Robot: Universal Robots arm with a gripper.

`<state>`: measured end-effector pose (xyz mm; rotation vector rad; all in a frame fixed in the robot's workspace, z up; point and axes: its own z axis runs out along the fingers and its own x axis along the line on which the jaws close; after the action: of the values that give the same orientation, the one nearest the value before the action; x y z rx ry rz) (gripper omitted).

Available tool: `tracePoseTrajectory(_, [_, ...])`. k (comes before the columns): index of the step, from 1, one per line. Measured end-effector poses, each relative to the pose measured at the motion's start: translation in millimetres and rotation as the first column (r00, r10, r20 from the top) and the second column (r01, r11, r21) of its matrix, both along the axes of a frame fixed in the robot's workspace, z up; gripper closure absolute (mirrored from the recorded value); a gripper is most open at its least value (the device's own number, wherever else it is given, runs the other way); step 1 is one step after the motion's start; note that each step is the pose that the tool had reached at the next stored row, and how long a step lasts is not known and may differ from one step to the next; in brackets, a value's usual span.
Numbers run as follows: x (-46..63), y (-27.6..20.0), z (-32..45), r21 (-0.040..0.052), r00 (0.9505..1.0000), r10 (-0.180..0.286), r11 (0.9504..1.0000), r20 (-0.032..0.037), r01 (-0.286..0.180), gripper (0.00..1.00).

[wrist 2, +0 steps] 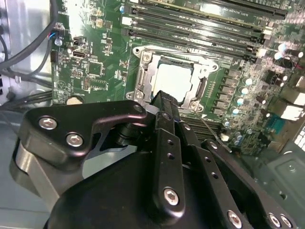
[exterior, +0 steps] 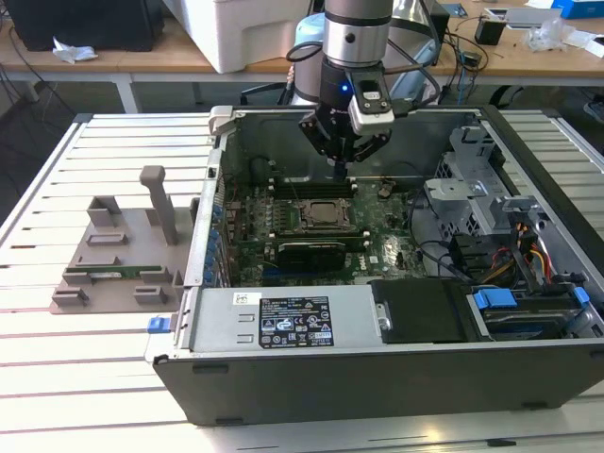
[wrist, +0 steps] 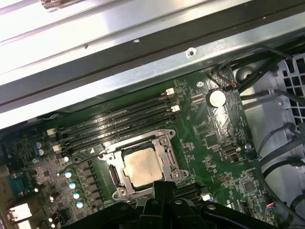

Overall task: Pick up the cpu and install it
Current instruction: 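Install the first cpu locking lever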

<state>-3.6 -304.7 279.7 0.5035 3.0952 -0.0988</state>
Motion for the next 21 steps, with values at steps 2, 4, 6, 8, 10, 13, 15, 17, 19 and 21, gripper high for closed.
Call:
tracePoseTrajectory(2, [0.0, 0.0, 0.0, 0.0000, 0.9997, 0.026, 0.9997, 0.0000, -0.026, 0.89])
tracePoseTrajectory(4, [0.0, 0.0, 0.0, 0.0000, 0.9988, 0.049, 0.9988, 0.0000, -0.049, 0.89])
tracePoseTrajectory(6, [0.0, 0.0, 0.0, 0.0000, 0.9977, 0.068, 0.9977, 0.0000, -0.068, 0.89])
tracePoseTrajectory(8, [0.0, 0.0, 0.0, 0.0000, 0.9966, 0.083, 0.9966, 0.0000, -0.083, 0.89])
tracePoseTrajectory(10, [0.0, 0.0, 0.0, 0.0000, 0.9948, 0.102, 0.9948, 0.0000, -0.102, 0.89])
tracePoseTrajectory(13, [0.0, 0.0, 0.0, 0.0000, 0.9903, 0.139, 0.9903, 0.0000, -0.139, 0.89])
tracePoseTrajectory(15, [0.0, 0.0, 0.0, 0.0000, 0.9845, 0.175, 0.9845, 0.0000, -0.175, 0.89])
tracePoseTrajectory(17, [0.0, 0.0, 0.0, 0.0000, 0.9793, 0.202, 0.9793, 0.0000, -0.202, 0.89])
tracePoseTrajectory(19, [0.0, 0.0, 0.0, 0.0000, 0.9744, 0.225, 0.9744, 0.0000, -0.225, 0.89])
tracePoseTrajectory(21, [0.0, 0.0, 0.0, 0.0000, 0.9662, 0.258, 0.9662, 0.0000, -0.258, 0.89])
